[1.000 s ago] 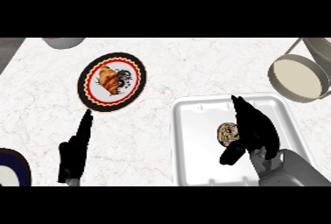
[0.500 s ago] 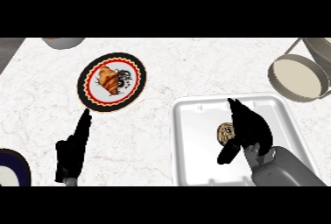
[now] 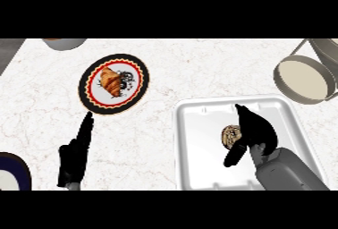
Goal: Pick the cupcake from the tray and place it in the tiered basket
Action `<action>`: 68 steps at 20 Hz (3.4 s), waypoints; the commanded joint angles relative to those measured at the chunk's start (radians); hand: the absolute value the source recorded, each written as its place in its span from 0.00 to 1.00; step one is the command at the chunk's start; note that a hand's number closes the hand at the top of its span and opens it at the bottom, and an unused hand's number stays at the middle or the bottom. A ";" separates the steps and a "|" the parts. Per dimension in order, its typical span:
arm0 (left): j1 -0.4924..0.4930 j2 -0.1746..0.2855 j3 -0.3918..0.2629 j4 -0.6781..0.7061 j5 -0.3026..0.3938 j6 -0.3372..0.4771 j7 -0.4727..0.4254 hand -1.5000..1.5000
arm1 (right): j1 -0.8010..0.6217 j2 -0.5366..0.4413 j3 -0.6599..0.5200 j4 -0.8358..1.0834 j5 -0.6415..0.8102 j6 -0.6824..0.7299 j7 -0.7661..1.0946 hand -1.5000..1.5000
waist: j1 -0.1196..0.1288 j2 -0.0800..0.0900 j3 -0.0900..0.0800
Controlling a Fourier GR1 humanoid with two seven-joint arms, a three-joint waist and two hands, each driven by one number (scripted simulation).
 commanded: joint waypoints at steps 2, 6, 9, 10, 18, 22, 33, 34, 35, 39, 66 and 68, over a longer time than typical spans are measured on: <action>0.037 0.027 0.041 0.067 0.031 -0.061 -0.037 0.50 | -0.028 0.030 -0.038 0.011 0.014 0.075 0.123 0.00 | 0.001 0.005 -0.006; 0.003 -0.020 0.039 0.111 0.012 -0.031 -0.044 0.50 | 0.057 0.068 0.002 0.024 0.102 0.011 0.071 1.00 | -0.004 0.005 -0.006; 0.028 -0.015 0.017 0.020 -0.013 -0.031 0.020 0.50 | 0.034 0.117 -0.019 0.109 0.156 -0.019 -0.026 1.00 | 0.003 0.006 -0.005; -0.009 0.016 0.062 0.037 0.020 -0.068 0.033 0.50 | 0.064 0.092 -0.047 0.153 0.140 -0.029 -0.134 1.00 | 0.002 0.006 -0.005; 0.031 0.000 0.056 0.030 -0.005 -0.063 0.014 0.50 | 0.091 0.030 -0.052 0.117 0.296 -0.047 -0.145 1.00 | -0.002 0.005 -0.005; 0.083 -0.033 0.030 0.003 -0.016 -0.025 0.008 0.50 | 0.199 -0.128 -0.285 0.110 0.218 -0.109 -0.097 1.00 | -0.045 -0.001 -0.005; 0.076 -0.013 0.062 0.011 -0.012 -0.039 -0.007 0.50 | 0.300 -0.179 -0.617 -0.297 0.188 -0.256 0.041 1.00 | -0.049 -0.008 -0.009; 0.047 -0.029 0.069 0.023 -0.016 -0.012 0.020 0.50 | 0.251 -0.190 -0.669 -0.331 0.169 -0.256 0.048 1.00 | -0.058 -0.009 -0.009; 0.072 -0.024 0.049 -0.017 -0.021 -0.023 0.034 0.50 | 0.279 -0.178 -0.698 -0.340 0.184 -0.288 0.036 1.00 | -0.041 -0.006 -0.007; 0.084 -0.027 0.054 0.002 -0.028 -0.017 0.015 0.50 | 0.250 -0.321 -0.809 -0.543 0.215 -0.154 0.078 1.00 | -0.040 -0.006 -0.008; 0.018 -0.078 0.026 0.028 -0.061 -0.045 0.024 0.50 | -0.295 -0.506 -0.835 0.122 0.212 -0.039 -0.111 1.00 | 0.027 0.012 -0.006; 0.043 -0.073 0.029 0.054 -0.076 -0.044 -0.015 0.50 | -0.357 -0.496 -0.792 0.157 0.225 -0.016 -0.105 1.00 | 0.026 0.011 -0.006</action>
